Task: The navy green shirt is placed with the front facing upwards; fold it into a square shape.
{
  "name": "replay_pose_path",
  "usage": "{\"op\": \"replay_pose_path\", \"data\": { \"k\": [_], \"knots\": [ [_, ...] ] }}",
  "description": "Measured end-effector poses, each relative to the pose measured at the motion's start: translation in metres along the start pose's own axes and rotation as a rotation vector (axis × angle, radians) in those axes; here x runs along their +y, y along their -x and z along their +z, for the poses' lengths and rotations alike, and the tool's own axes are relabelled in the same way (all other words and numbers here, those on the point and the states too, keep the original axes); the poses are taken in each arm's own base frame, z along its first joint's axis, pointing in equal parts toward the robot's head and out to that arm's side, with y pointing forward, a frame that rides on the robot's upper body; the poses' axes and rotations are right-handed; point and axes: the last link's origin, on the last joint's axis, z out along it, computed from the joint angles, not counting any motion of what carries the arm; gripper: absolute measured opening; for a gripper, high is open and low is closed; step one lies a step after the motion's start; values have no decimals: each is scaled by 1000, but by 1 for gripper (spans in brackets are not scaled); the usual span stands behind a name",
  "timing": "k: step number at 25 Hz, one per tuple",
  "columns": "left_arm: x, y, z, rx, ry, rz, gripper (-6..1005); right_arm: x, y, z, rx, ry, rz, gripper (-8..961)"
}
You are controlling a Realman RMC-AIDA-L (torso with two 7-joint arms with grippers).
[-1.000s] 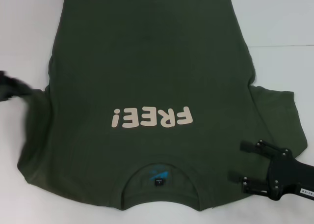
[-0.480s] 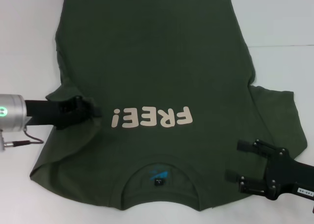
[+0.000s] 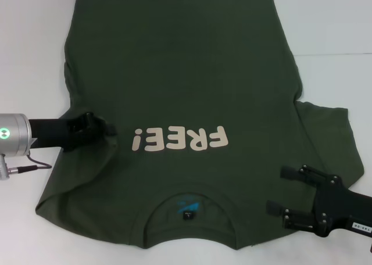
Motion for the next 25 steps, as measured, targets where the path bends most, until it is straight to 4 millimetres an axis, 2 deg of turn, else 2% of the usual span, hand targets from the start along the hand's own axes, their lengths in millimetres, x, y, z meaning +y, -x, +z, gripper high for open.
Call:
{"op": "replay_pose_path", "data": {
  "k": [8,12,20,23,25],
  "knots": [
    [12,13,18,-15,69,2,99,0,0,0,-3,-3,2,927],
    [6,17,18,48,100,-2,118,0,1,0,-8,0,2,927],
    [-9,22,11,94,87,-38,406,1,1,-1,-9,1,3,927],
    [-16,19,7,124,51,-43,524,1,1,-1,-10,2,3,927],
    [-24,16,4,154,17,-50,567,1,0,-1,-10,3,4,927]
  ]
}}
